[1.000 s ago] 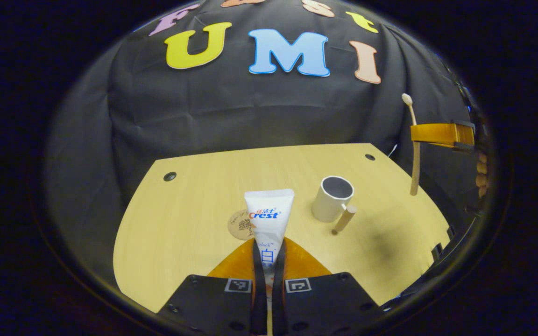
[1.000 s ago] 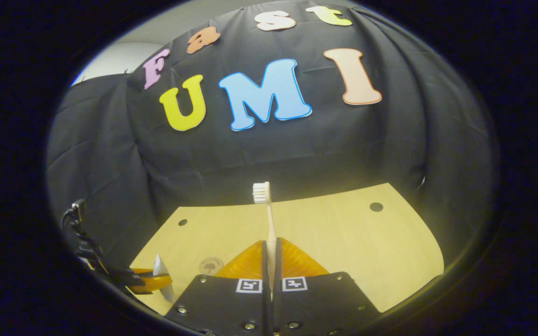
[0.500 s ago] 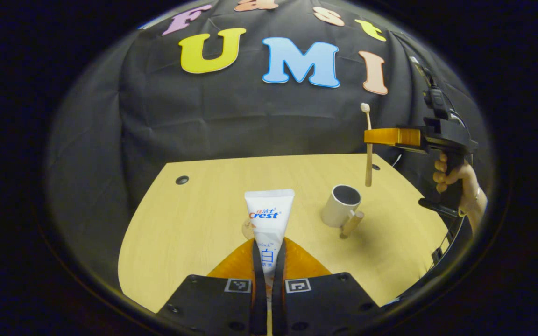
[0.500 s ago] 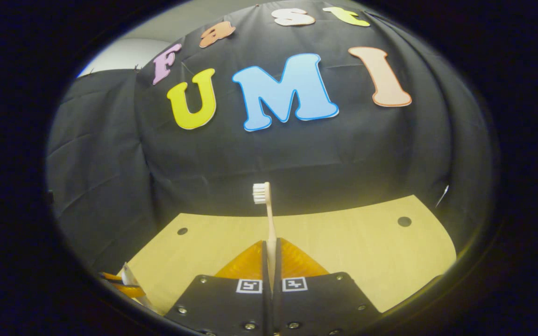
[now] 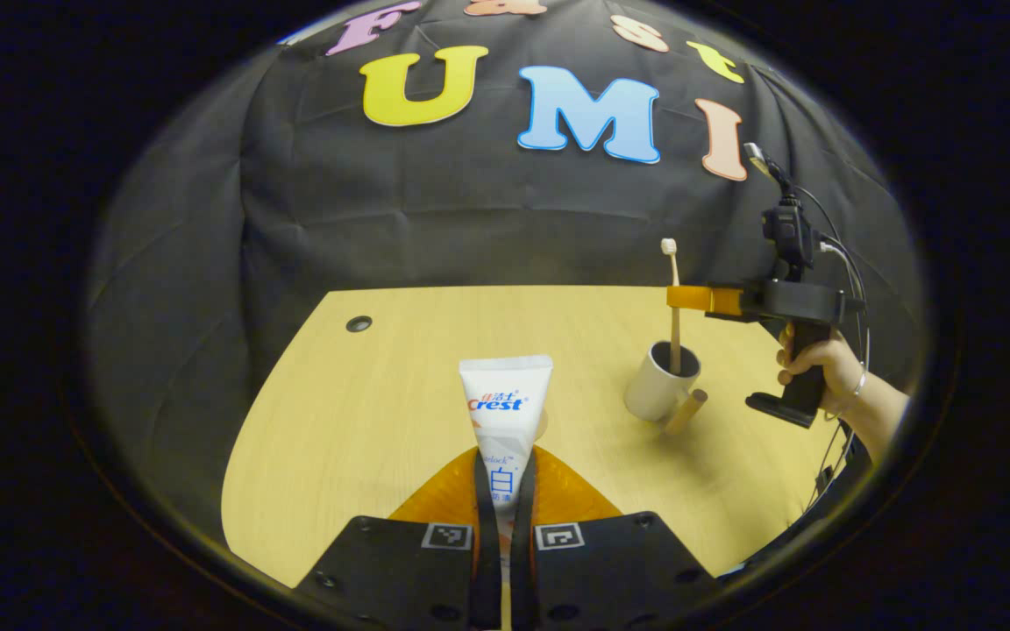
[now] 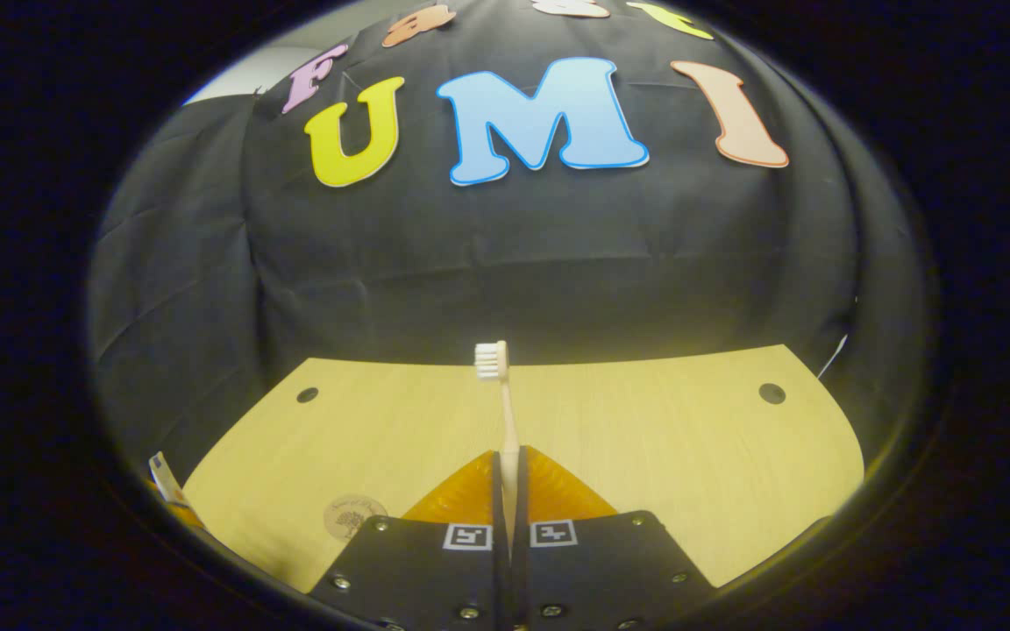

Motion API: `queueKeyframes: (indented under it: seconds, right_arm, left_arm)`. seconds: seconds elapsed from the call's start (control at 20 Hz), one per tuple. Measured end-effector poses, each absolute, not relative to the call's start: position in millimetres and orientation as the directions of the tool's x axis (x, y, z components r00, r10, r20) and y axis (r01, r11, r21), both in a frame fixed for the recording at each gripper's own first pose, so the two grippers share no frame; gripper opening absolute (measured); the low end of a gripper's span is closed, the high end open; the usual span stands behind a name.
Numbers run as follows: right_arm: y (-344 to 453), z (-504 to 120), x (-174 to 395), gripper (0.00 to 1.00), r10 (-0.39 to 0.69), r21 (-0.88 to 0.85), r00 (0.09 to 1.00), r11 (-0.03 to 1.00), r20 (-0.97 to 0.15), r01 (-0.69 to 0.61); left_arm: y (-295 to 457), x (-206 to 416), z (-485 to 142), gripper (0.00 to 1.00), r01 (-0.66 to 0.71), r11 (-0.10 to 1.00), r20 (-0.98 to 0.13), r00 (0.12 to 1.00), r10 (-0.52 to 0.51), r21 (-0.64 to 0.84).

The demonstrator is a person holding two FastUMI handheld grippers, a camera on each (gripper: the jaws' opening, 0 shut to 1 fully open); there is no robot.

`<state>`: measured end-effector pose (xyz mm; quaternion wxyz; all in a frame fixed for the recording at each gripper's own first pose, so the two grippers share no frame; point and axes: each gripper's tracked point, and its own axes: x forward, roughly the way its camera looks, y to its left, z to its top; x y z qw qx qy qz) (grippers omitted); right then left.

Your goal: Put the toothbrush and toothpaste on the desktop into the cup, then pick up the cup and place it on the coaster on the desktop.

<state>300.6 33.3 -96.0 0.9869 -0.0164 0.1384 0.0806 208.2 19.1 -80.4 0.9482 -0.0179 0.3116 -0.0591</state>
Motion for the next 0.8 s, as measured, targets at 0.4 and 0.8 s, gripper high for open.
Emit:
queueKeyframes:
  seconds: [0.4,0.8]
  right_arm:
    - [27.9,-130.4,304.6,0.02,0.128,-0.018,0.940,0.990,-0.315,-0.141]
    - [19.3,-133.6,308.5,0.08,0.088,-0.050,0.946,0.993,-0.312,-0.109]
  left_arm:
    - [20.1,196.8,-107.5,0.12,0.088,0.994,-0.625,0.772,-0.113,-0.071]
    - [20.8,191.7,-108.0,0.12,0.068,0.994,-0.637,0.763,-0.109,-0.089]
